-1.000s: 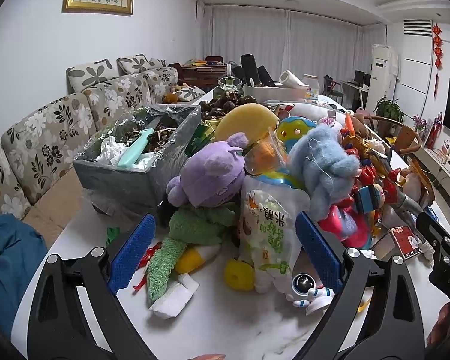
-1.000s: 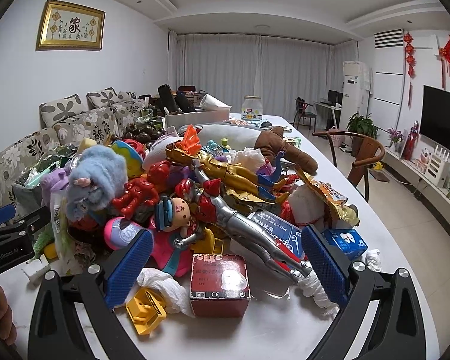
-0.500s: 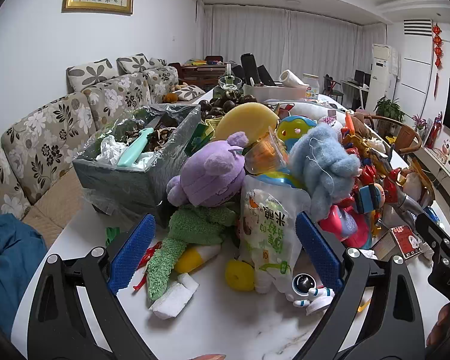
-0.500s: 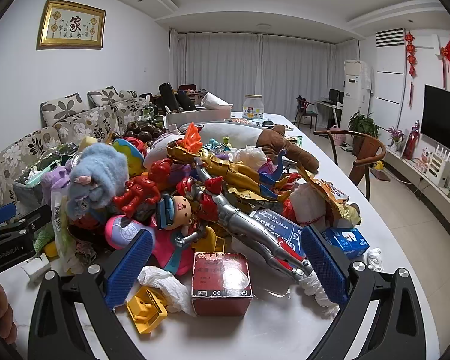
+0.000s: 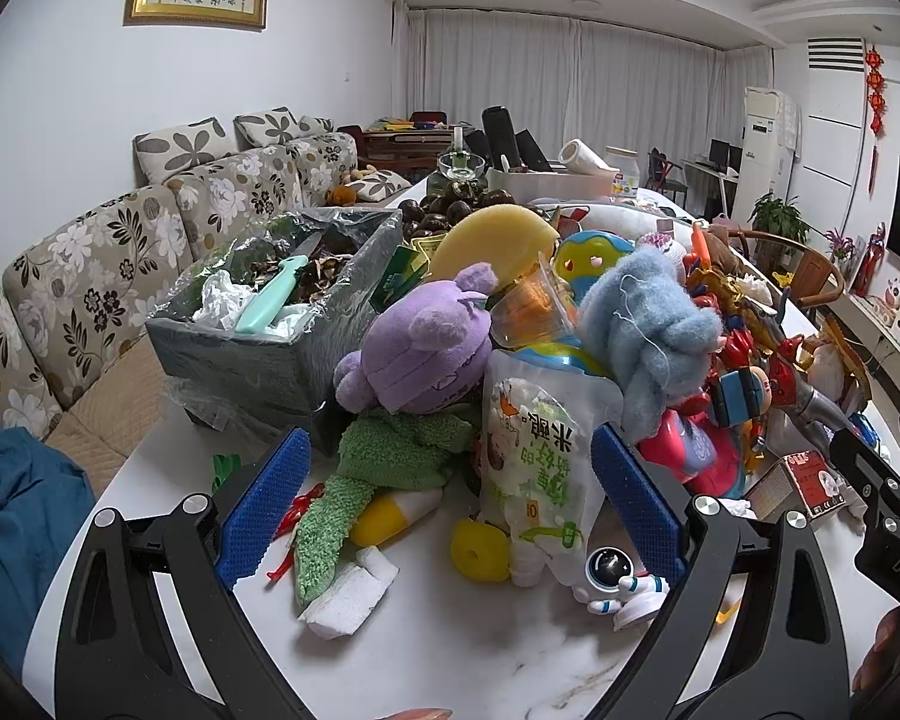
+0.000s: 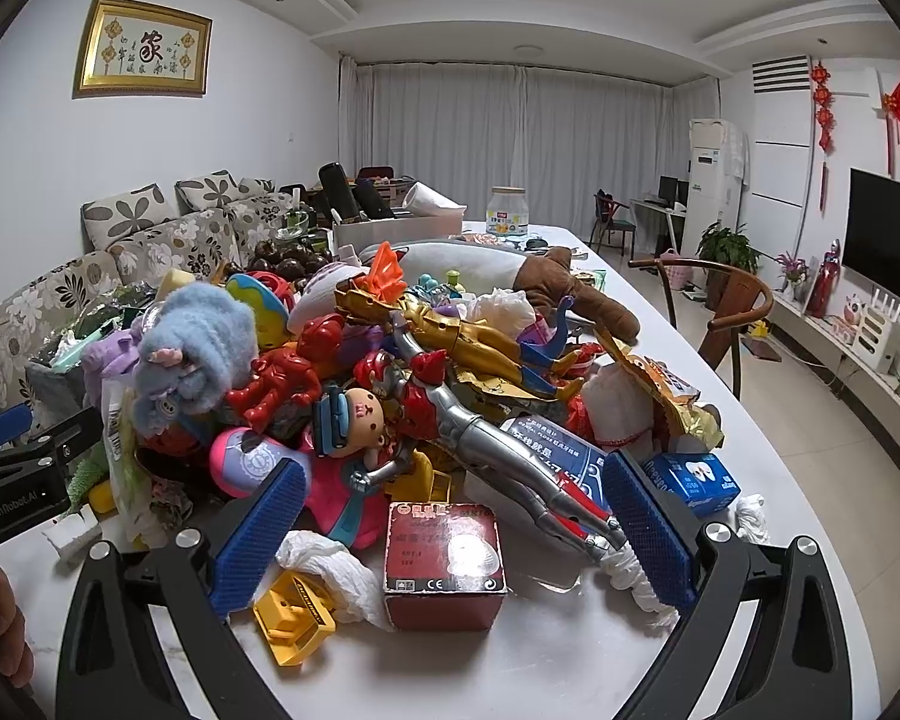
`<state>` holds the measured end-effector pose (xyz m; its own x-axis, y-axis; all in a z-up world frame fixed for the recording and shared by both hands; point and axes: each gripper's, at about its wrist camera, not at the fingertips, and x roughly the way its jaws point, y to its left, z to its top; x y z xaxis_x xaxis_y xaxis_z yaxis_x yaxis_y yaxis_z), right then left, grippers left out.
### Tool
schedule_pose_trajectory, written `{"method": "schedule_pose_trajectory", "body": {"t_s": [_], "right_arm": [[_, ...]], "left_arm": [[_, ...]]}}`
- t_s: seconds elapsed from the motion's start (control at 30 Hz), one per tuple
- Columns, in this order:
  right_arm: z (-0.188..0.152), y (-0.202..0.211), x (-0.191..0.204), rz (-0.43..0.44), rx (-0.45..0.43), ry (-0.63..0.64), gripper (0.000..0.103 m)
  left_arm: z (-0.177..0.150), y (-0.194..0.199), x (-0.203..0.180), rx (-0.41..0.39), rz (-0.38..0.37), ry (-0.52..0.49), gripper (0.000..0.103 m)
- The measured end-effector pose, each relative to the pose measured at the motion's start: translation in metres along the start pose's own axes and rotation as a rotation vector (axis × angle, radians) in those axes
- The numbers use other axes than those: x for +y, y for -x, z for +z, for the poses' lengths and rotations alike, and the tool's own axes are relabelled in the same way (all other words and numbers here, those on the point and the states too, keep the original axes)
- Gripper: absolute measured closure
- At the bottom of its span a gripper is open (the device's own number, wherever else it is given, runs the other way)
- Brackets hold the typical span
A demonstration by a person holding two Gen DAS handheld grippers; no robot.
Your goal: Collect trash
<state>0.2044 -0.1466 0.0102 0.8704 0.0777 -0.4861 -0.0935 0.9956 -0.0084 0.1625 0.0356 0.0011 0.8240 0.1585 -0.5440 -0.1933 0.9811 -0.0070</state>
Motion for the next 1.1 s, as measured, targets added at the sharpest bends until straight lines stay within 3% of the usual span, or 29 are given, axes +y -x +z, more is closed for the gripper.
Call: {"method": "schedule_pose_trajectory", "body": {"t_s": [0.73,1.1], "right_arm": [[-0.001,-0.002,0.000,0.006,0.010,0.009,0.005],[-0.002,-0.002,0.002,0.012,0.014,0.016,0.005]], "left_arm": [[0.001,-0.001,-0.002,-0.003,-0.004,0.000,0.011],[-0.003,0.007,-0.012,-0.064,0.029,-0.058,0.007]]}}
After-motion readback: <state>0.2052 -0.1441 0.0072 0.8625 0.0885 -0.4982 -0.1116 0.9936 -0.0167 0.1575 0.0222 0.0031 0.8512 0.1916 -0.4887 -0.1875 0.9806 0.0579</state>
